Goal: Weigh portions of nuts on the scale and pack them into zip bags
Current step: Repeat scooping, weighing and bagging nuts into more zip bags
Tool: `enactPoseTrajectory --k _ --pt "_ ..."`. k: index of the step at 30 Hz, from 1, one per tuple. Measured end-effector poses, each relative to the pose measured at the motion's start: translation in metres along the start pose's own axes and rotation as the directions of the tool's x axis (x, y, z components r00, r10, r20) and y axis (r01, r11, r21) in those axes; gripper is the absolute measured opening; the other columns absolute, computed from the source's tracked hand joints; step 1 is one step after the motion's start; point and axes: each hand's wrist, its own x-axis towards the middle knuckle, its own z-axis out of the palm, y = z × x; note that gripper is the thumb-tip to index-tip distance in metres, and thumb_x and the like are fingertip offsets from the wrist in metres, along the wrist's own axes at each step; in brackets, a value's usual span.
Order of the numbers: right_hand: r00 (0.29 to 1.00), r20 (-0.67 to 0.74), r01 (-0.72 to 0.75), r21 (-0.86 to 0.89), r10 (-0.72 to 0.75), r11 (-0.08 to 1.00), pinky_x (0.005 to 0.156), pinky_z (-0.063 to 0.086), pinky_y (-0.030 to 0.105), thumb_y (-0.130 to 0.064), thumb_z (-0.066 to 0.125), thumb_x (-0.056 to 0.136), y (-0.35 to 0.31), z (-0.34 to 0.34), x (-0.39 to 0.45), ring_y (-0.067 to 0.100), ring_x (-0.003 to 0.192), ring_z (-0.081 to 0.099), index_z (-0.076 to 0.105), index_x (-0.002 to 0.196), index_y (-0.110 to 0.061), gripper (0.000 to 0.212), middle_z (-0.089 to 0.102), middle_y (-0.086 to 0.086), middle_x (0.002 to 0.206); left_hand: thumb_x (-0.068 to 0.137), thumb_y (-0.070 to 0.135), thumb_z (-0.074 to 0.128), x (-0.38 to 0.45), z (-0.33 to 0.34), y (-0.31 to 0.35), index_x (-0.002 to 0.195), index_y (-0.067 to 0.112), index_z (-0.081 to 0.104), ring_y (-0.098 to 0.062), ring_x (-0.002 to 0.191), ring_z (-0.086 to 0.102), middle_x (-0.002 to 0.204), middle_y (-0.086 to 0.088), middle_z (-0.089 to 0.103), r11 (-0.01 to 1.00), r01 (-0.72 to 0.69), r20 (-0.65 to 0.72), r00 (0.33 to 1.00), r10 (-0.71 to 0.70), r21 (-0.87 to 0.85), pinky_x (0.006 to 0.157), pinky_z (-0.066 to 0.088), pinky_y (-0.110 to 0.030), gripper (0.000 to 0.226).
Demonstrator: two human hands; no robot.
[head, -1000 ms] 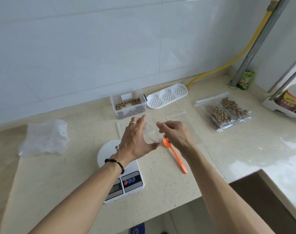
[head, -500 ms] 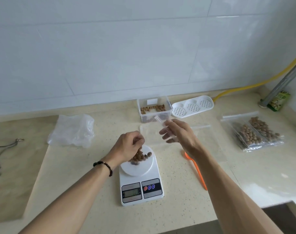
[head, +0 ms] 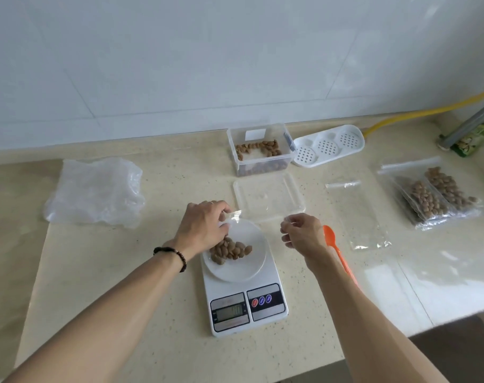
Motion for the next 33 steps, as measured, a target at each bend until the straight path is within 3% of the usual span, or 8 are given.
enactPoseTrajectory --k 4,8,11,13,19,22,27,33 --pt "0.996 -0.078 0.026 -0.241 -0.046 0.97 0.087 0.053 0.039 -0.022 0.064 0.092 0.004 0.0 0.007 0.023 0.097 0.063 0.054 0.126 -0.009 0.037 0.065 0.005 0.106 0.087 0.029 0.066 -0.006 0.012 -0.006 0.116 0.015 0.064 -0.023 0.107 0.056 0.112 -0.001 0.064 0.996 -0.028 -0.099 0.994 0.036 0.085 0.095 0.037 -0.04 0.032" --pt "0.942 -0.144 0.187 -0.528 -0.304 0.829 0.097 0.037 0.039 -0.026 0.056 0.095 0.009 -0.001 -0.009 0.031 0.119 0.048 0.048 0.135 -0.009 0.044 0.052 0.014 0.132 0.092 0.031 0.06 -0.027 0.013 -0.009 0.12 0.01 0.063 -0.026 0.113 0.054 0.119 -0.007 0.059 0.992 -0.039 -0.173 0.983 0.059 0.118 0.099 0.039 -0.043 0.035" --pt "0.858 -0.059 0.361 -0.64 -0.511 0.679 0.099 0.036 0.043 -0.03 0.056 0.095 0.024 0.005 -0.033 0.032 0.122 0.046 0.049 0.135 -0.01 0.046 0.052 0.013 0.137 0.095 0.038 0.044 -0.054 0.018 -0.008 0.122 0.009 0.062 -0.03 0.124 0.05 0.125 -0.012 0.058 0.984 -0.031 -0.202 0.977 0.067 0.177 0.107 0.036 -0.047 0.043" --pt "0.823 0.04 0.438 -0.679 -0.567 0.589 0.107 0.03 0.046 -0.038 0.047 0.096 0.033 0.007 -0.047 0.032 0.134 0.038 0.045 0.141 -0.011 0.053 0.044 0.012 0.148 0.096 0.04 0.041 -0.077 0.025 -0.006 0.127 0.01 0.057 -0.032 0.136 0.04 0.133 -0.015 0.055 0.978 0.0 -0.186 0.982 0.04 0.208 0.113 0.03 -0.052 0.047" --pt "0.774 0.259 0.54 -0.746 -0.578 0.389 0.121 0.005 0.045 -0.057 0.009 0.092 0.056 0.001 -0.078 0.024 0.152 0.003 0.021 0.155 -0.019 0.074 0.01 0.003 0.165 0.093 0.054 0.008 -0.141 0.053 0.001 0.148 0.01 0.035 -0.03 0.149 0.014 0.155 -0.012 0.034 0.921 0.115 -0.11 0.991 -0.08 0.372 0.118 0.006 -0.058 0.076" --pt "0.76 0.305 0.561 -0.753 -0.574 0.343 0.121 0.002 0.046 -0.054 0.014 0.096 0.067 -0.004 -0.088 0.024 0.152 0.0 0.02 0.155 -0.02 0.068 0.007 0.003 0.165 0.091 0.058 0.0 -0.165 0.068 0.007 0.152 0.01 0.025 -0.028 0.151 0.004 0.159 -0.01 0.025 0.915 0.157 -0.103 0.986 -0.127 0.372 0.118 -0.004 -0.055 0.082" --pt "0.774 0.328 0.549 -0.774 -0.541 0.316 0.121 -0.001 0.046 -0.047 0.024 0.103 0.082 -0.013 -0.102 0.023 0.152 -0.003 0.016 0.156 -0.021 0.06 0.001 0.002 0.165 0.09 0.06 -0.001 -0.191 0.079 0.013 0.152 0.009 0.025 -0.027 0.151 0.004 0.159 -0.009 0.026 0.914 0.19 -0.135 0.979 -0.151 0.36 0.117 -0.005 -0.053 0.084" --pt "0.765 0.328 0.559 -0.766 -0.555 0.318 0.121 0.002 0.046 -0.05 0.019 0.101 0.089 -0.015 -0.113 0.024 0.152 -0.001 0.018 0.156 -0.019 0.063 0.005 0.003 0.165 0.089 0.061 -0.004 -0.204 0.083 0.017 0.153 0.009 0.019 -0.026 0.151 0.001 0.16 -0.009 0.021 0.912 0.216 -0.145 0.974 -0.175 0.349 0.118 -0.007 -0.052 0.086"
